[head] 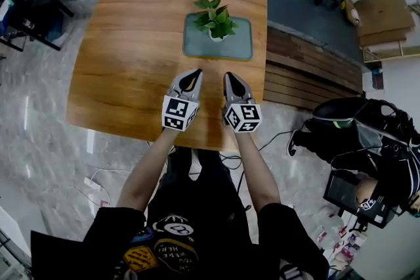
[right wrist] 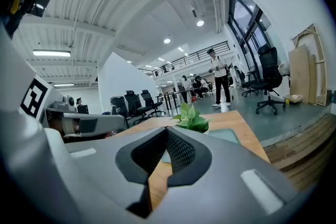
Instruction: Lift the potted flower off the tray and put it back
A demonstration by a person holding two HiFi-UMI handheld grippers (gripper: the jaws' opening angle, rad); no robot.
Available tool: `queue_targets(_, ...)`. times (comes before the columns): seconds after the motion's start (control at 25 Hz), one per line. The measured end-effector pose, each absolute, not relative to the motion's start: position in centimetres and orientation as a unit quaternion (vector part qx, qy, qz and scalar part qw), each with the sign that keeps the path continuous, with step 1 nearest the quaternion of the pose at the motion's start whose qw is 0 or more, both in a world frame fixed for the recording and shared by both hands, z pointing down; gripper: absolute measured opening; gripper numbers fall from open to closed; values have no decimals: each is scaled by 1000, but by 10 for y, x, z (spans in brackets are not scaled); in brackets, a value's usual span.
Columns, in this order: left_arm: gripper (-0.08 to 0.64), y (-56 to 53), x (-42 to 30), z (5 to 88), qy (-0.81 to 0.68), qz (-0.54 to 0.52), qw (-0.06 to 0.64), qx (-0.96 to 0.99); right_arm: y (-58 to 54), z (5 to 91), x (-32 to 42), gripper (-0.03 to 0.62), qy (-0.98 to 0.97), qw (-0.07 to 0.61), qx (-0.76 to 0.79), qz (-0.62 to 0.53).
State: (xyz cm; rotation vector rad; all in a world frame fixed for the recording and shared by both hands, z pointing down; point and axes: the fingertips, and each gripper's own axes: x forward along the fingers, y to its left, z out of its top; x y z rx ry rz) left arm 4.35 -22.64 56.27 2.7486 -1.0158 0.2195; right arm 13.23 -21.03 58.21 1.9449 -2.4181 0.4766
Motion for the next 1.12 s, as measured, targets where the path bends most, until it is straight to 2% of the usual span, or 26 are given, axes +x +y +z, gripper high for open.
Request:
queue_targets(0.08,3,-245,59,590,-345,95,106,928,-234,610,142,29,-767,13,621,162)
queue_targets(0.24,3,-289,67,630,-362,117,115,917,-290,667,162,165,-750,39,636,178)
queue_targets(0.36,3,-317,73,648,-374,118,122,912,-334,699,174,215,-737,47,647,191)
queue_targets(0.48,3,-333,82,662,-384,117,129,907,-367,724,179,314,-734,61,646,199)
queue_targets(0.56,3,-341,86,665,-388,113,133,905,-385,742,179,401,-738,83,640,196)
queue_targets(0.68,3,-352,86,665,-388,114,126,906,-413,757,184,477,-737,95,640,195)
queue_targets(0.88,3,-358,76,664,-392,113,126,904,-446,768,184,500,-739,106,635,198)
queue_targets(1.12,3,-357,75,663,-391,118,124,904,-455,766,184,480,-746,98,632,187)
